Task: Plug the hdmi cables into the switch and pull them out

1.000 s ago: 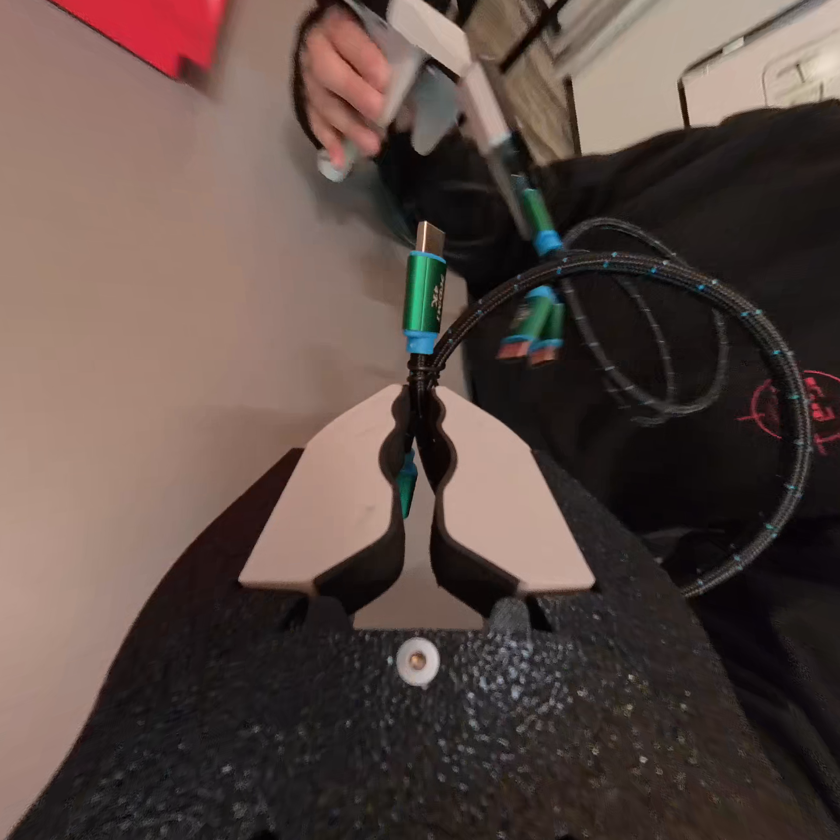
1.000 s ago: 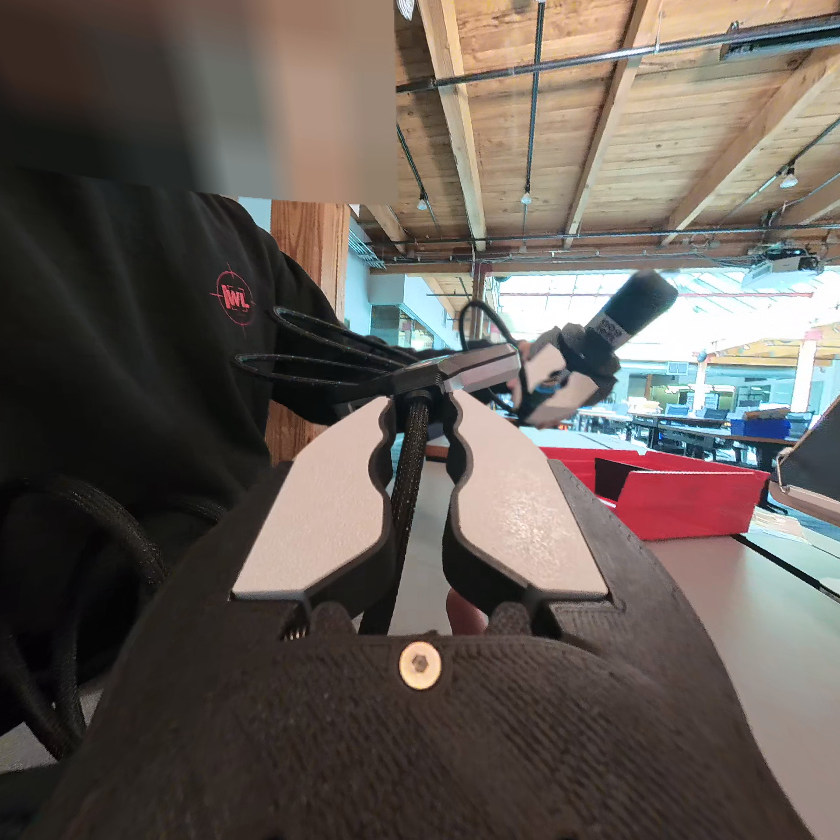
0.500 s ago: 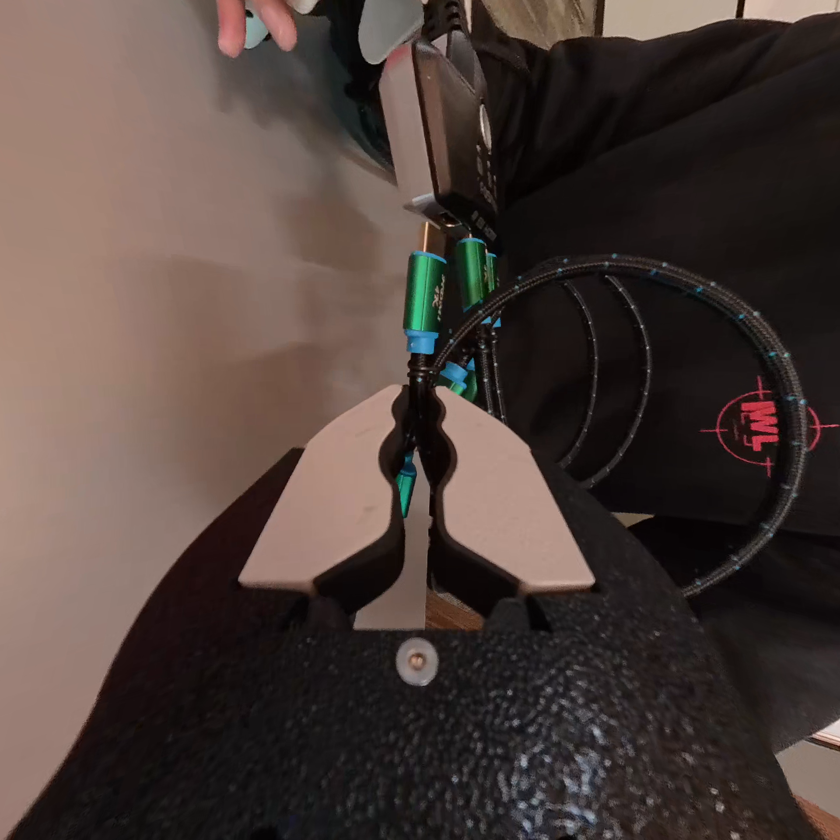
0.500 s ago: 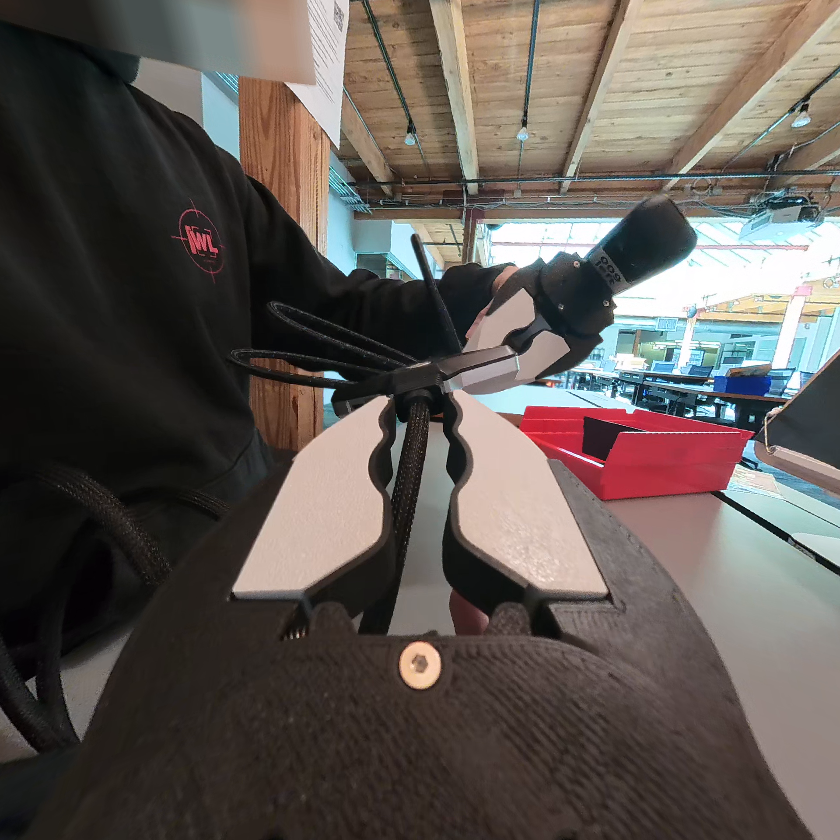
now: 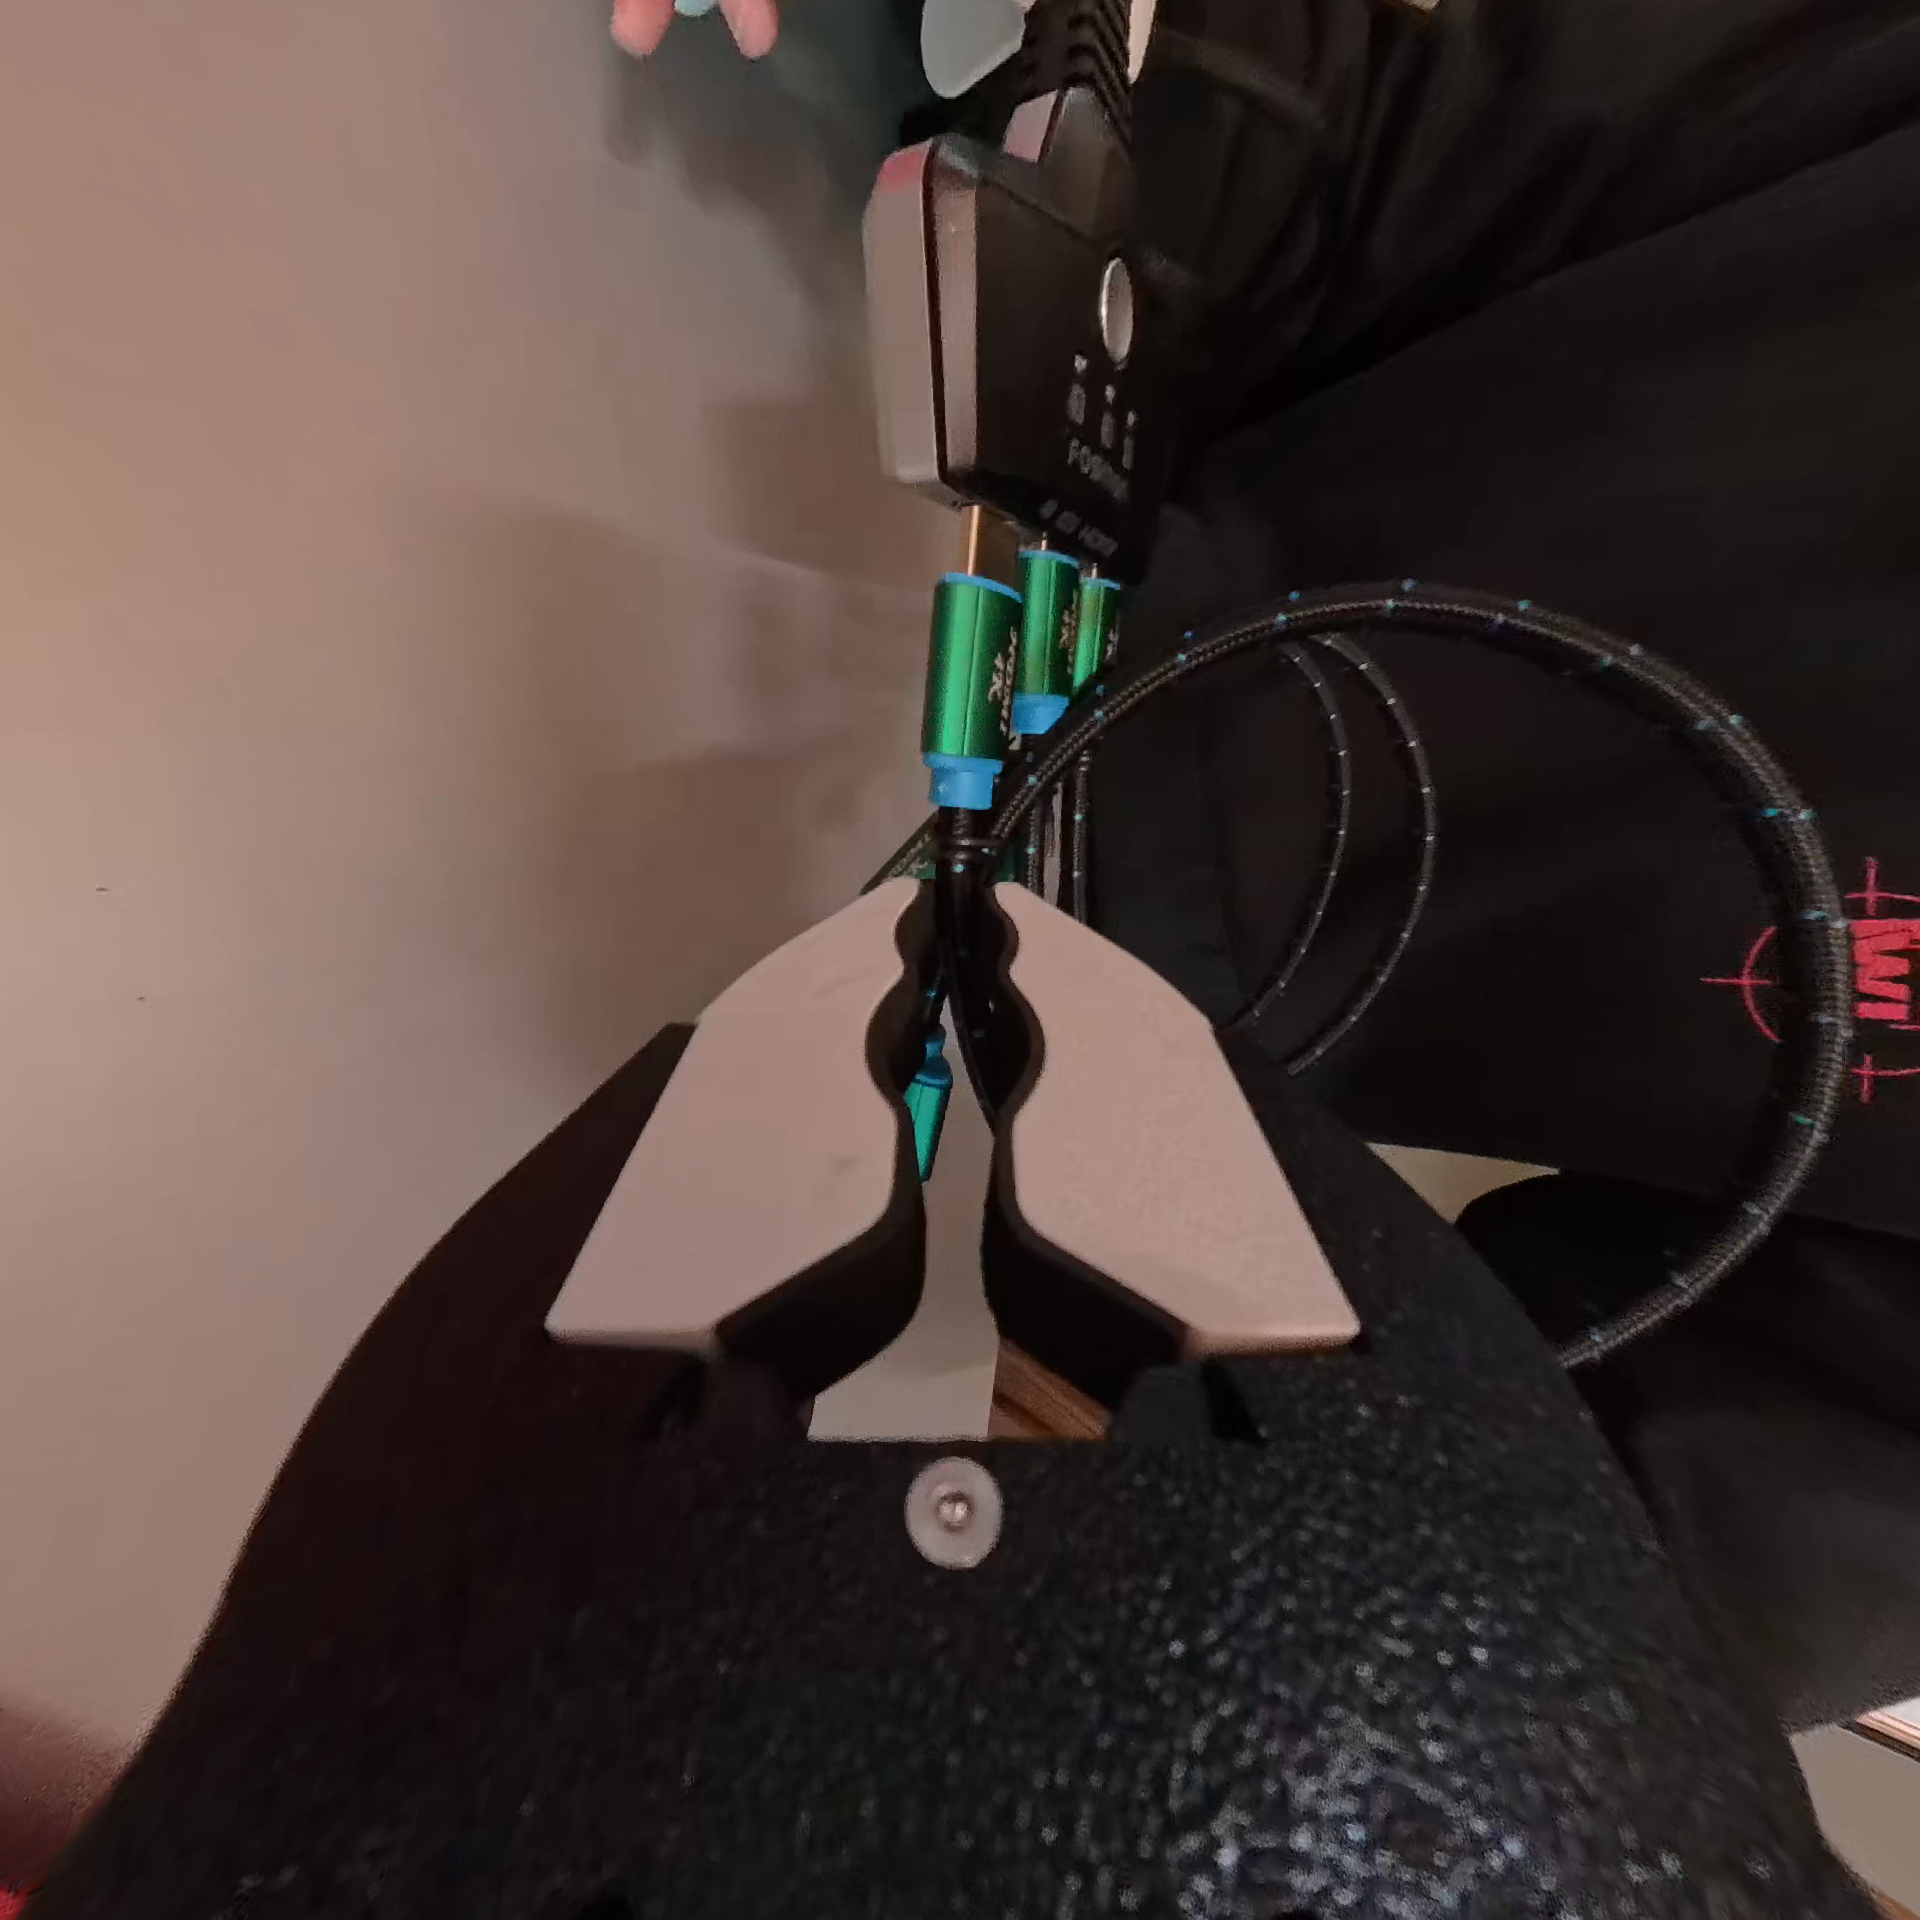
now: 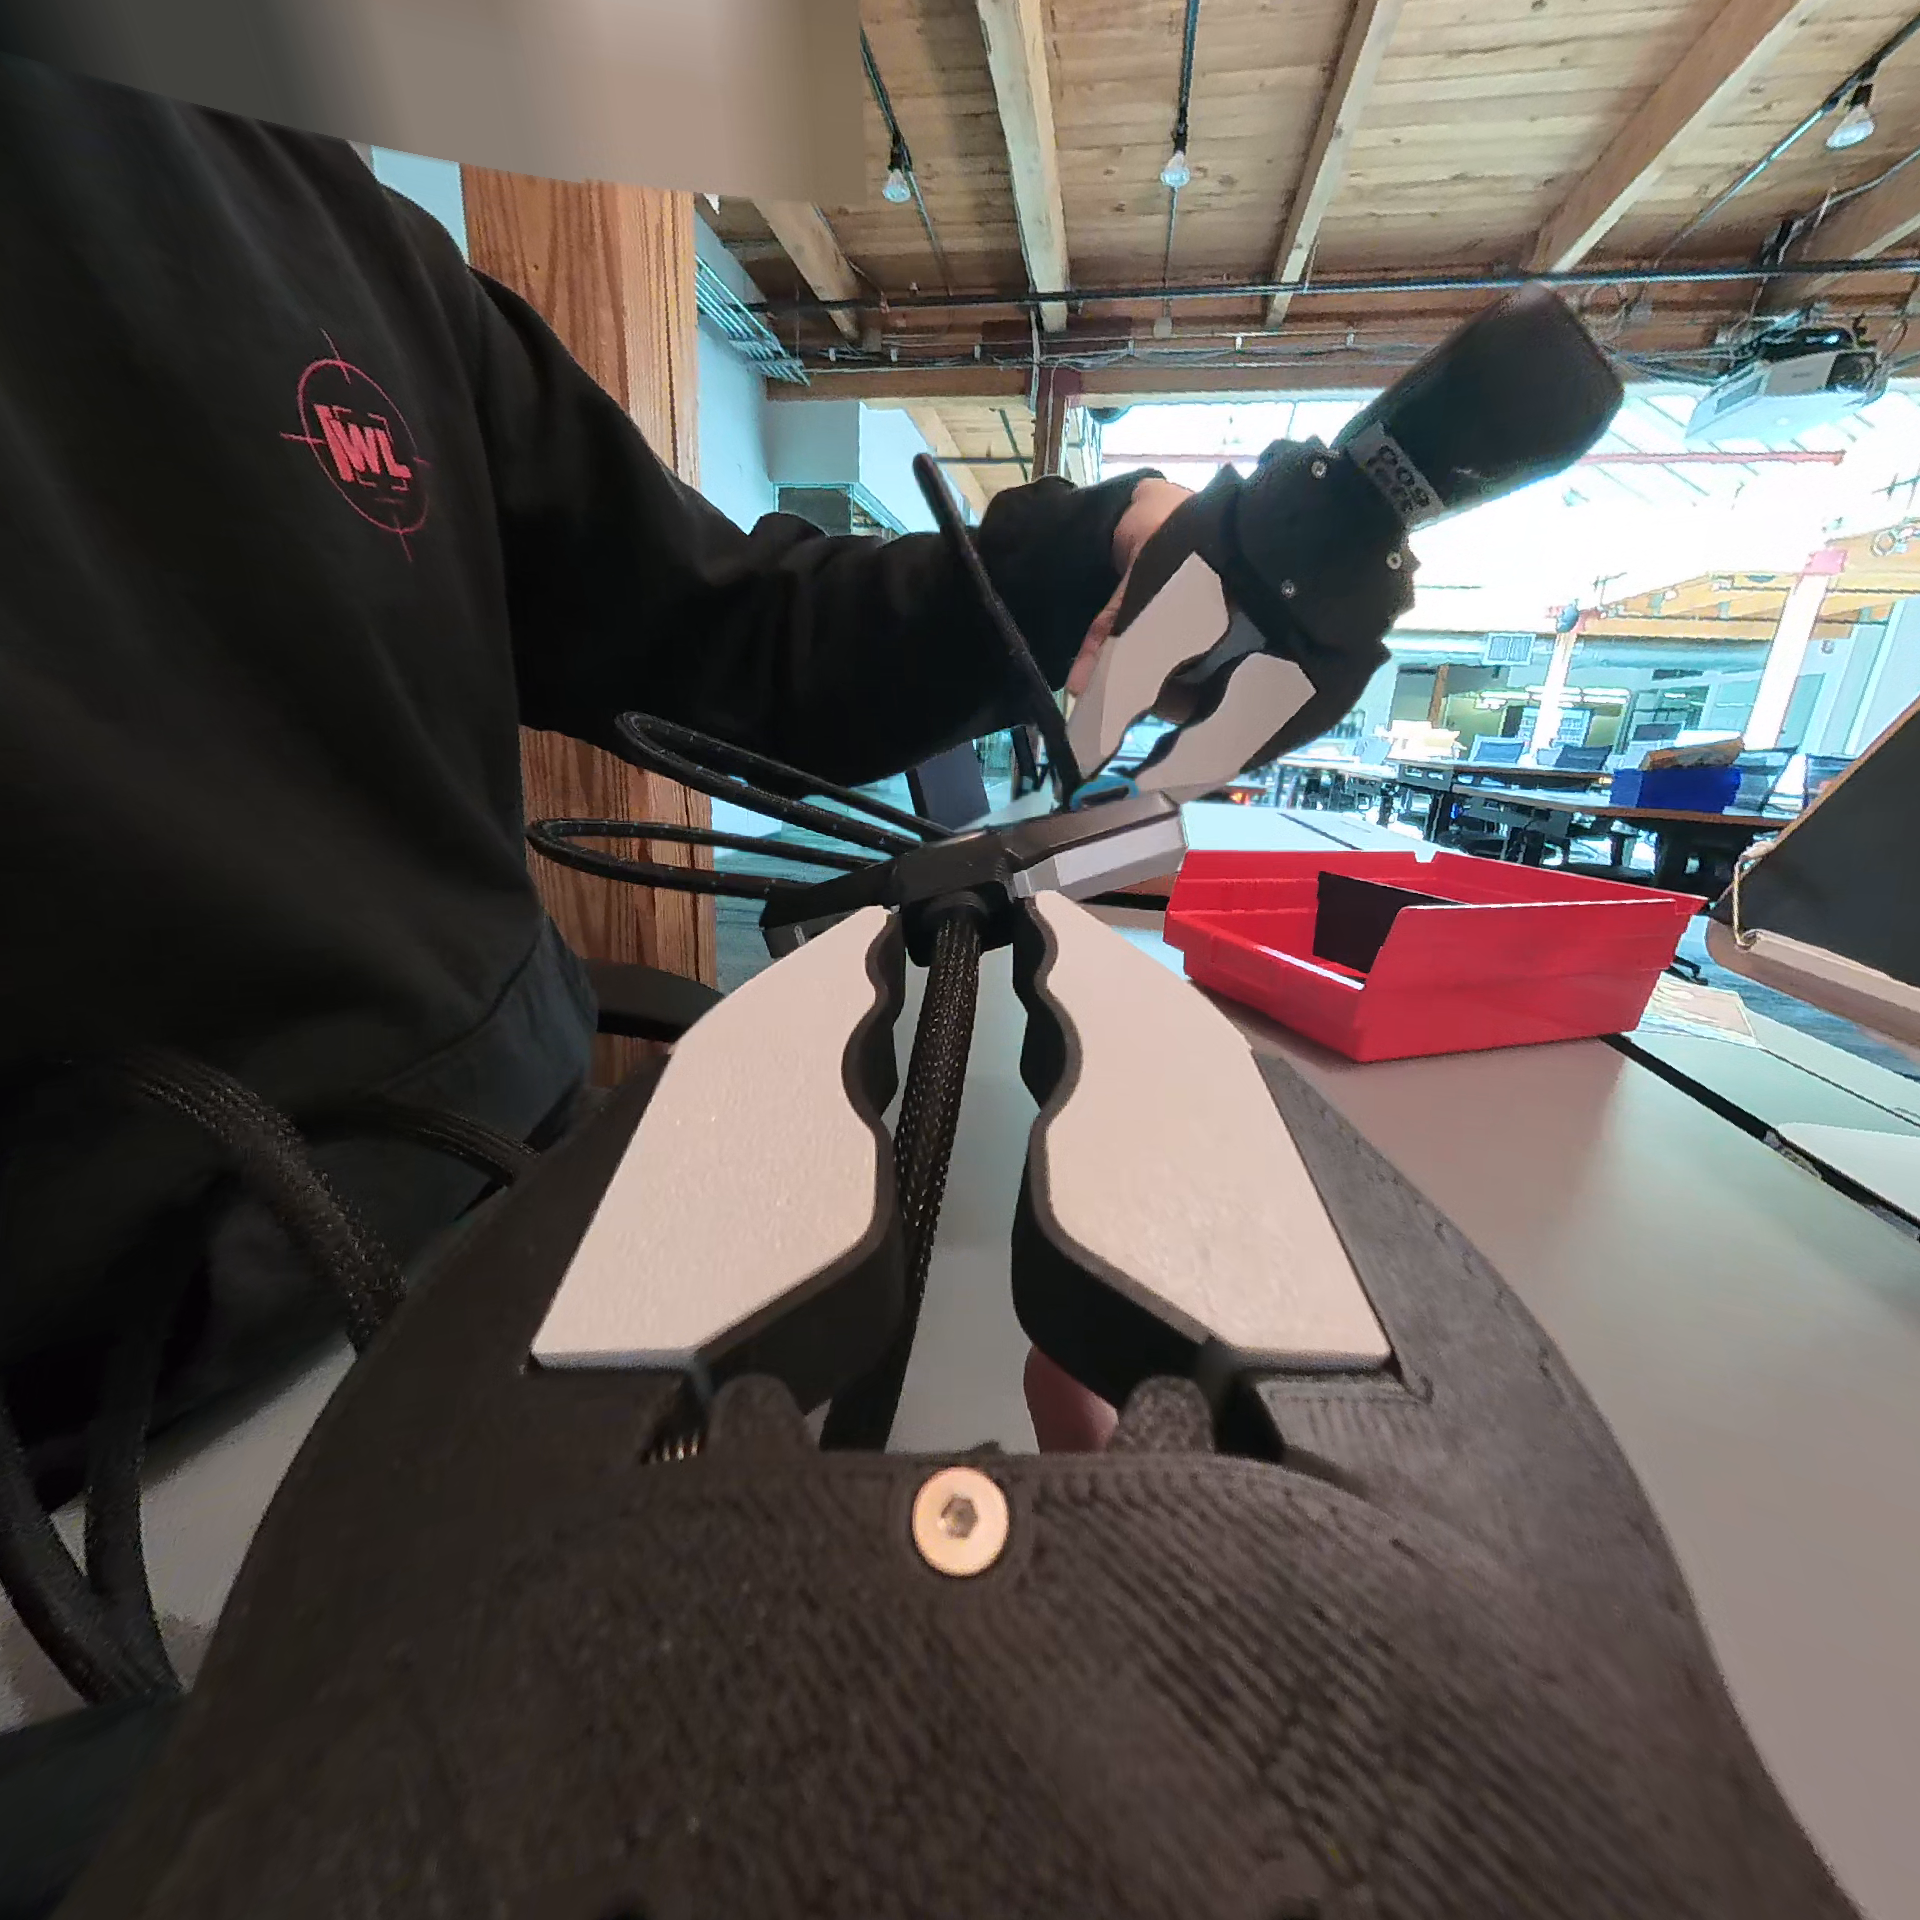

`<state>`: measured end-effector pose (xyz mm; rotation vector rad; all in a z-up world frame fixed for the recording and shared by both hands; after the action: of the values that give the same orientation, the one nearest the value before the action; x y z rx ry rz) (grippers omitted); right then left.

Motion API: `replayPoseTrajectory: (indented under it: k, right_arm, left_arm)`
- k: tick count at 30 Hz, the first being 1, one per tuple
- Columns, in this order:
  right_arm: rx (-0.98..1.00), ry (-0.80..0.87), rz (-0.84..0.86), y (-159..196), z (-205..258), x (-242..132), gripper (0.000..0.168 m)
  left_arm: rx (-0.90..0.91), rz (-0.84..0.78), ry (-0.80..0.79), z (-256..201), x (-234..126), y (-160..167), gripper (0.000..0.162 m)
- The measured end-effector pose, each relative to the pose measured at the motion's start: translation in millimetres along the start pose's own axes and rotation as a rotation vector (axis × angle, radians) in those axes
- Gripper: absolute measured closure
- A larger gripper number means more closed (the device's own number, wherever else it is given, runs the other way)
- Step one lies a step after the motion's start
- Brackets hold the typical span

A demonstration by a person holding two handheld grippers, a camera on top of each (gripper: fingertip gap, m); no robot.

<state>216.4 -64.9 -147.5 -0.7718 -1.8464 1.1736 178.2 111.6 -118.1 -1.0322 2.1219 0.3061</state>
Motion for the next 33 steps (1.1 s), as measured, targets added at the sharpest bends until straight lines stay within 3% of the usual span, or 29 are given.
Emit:
replayPoseTrajectory:
  k: [33]
  right_arm:
    - [0.010,0.022,-0.028,0.1,-2.8,-4.7,0.148]
  left_arm:
    - [-0.023,-0.017,0.026,0.4,13.6,-5.6,0.155]
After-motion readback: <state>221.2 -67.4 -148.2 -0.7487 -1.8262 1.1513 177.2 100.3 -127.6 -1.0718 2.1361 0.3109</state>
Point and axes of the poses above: each gripper's, where its closed fingertips meet, x out along the fingers, y out of its underside, z = x × y across the jaws, the point moved 3 cm from there along -x, back along the fingers, and after that the axes turned 12 degrees about -x, right-handed, at the moved point
